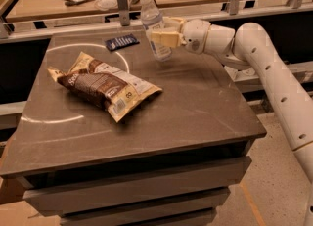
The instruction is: Place blue plastic bottle upright
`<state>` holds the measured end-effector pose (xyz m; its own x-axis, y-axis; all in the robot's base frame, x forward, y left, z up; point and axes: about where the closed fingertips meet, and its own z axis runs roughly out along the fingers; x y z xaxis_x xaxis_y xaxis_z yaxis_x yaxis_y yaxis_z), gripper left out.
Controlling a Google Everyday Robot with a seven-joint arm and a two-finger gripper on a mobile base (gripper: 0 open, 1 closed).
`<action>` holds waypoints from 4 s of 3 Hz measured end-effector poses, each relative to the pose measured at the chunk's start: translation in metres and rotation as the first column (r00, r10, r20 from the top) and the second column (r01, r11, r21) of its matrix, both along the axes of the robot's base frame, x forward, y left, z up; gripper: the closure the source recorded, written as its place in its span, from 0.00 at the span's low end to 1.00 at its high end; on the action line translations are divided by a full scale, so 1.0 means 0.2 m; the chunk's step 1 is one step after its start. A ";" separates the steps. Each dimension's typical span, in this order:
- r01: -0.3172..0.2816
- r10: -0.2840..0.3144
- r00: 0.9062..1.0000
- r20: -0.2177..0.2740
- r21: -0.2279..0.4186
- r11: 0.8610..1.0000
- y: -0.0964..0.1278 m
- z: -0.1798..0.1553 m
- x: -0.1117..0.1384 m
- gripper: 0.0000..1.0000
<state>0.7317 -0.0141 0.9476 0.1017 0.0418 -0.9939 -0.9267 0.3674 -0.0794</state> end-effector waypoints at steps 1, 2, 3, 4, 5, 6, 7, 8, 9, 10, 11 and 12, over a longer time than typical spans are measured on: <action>-0.004 0.004 1.000 -0.023 0.018 1.000 -0.02 -0.06 -0.01 1.00; -0.010 0.011 0.999 -0.040 0.031 0.999 -0.03 -0.09 -0.01 0.98; -0.017 0.020 0.997 -0.069 0.050 0.999 -0.05 -0.14 -0.02 0.67; -0.009 0.014 0.996 -0.088 0.058 0.998 -0.08 -0.18 -0.03 0.46; -0.009 0.014 0.996 -0.088 0.058 0.998 -0.08 -0.18 -0.03 0.21; -0.004 0.008 0.995 -0.096 0.047 0.999 -0.12 -0.20 -0.05 0.00; -0.001 0.004 0.995 -0.100 0.036 0.999 -0.15 -0.22 -0.07 0.00; 0.036 -0.037 0.993 -0.109 -0.012 0.999 -0.24 -0.25 -0.10 0.00; 0.114 -0.121 0.986 -0.114 -0.069 0.991 -0.36 -0.28 -0.12 0.00; 0.252 -0.263 0.959 -0.107 -0.112 0.961 -0.55 -0.25 -0.20 0.00; 0.325 -0.336 0.935 -0.113 -0.110 0.939 -0.63 -0.29 -0.18 0.00; 0.300 -0.311 0.944 -0.111 -0.109 0.948 -0.59 -0.28 -0.18 0.00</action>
Offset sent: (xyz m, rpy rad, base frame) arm -0.0012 -0.0155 -0.0265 0.0438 0.0545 0.0020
